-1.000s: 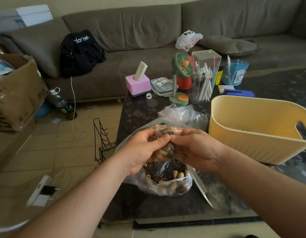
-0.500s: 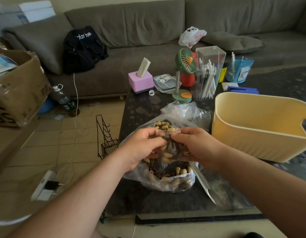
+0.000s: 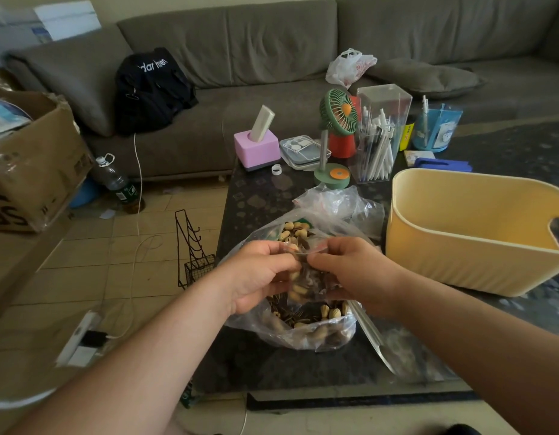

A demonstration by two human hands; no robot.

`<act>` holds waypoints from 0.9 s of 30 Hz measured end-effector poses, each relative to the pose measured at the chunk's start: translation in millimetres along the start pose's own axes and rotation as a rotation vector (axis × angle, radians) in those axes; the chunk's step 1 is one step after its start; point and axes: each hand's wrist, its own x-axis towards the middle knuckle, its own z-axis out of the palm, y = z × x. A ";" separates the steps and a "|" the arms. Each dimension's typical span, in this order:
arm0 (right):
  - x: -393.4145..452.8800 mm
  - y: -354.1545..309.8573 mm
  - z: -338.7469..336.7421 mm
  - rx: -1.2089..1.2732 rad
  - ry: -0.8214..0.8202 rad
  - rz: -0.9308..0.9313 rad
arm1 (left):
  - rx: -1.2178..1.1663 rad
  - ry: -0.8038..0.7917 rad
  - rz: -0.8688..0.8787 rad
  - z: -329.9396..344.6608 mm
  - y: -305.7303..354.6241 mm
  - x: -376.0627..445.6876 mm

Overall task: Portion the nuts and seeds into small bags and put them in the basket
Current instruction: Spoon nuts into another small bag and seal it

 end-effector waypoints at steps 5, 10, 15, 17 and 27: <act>1.5 1.5 -2.2 -0.066 0.054 -0.064 | 0.035 0.048 0.047 1.1 -0.9 1.6; 7.3 3.6 -10.6 -0.221 0.181 -0.232 | 0.090 0.143 0.271 -0.5 -4.2 3.6; 8.9 2.8 -12.7 -0.271 0.244 -0.296 | 0.200 0.211 0.411 -0.1 -5.2 5.0; 9.3 2.2 -12.4 -0.225 0.233 -0.295 | 0.162 0.211 0.419 0.7 -4.4 4.8; 11.4 -3.7 -17.0 -0.202 0.211 -0.282 | -0.042 0.184 0.369 4.6 -2.3 6.3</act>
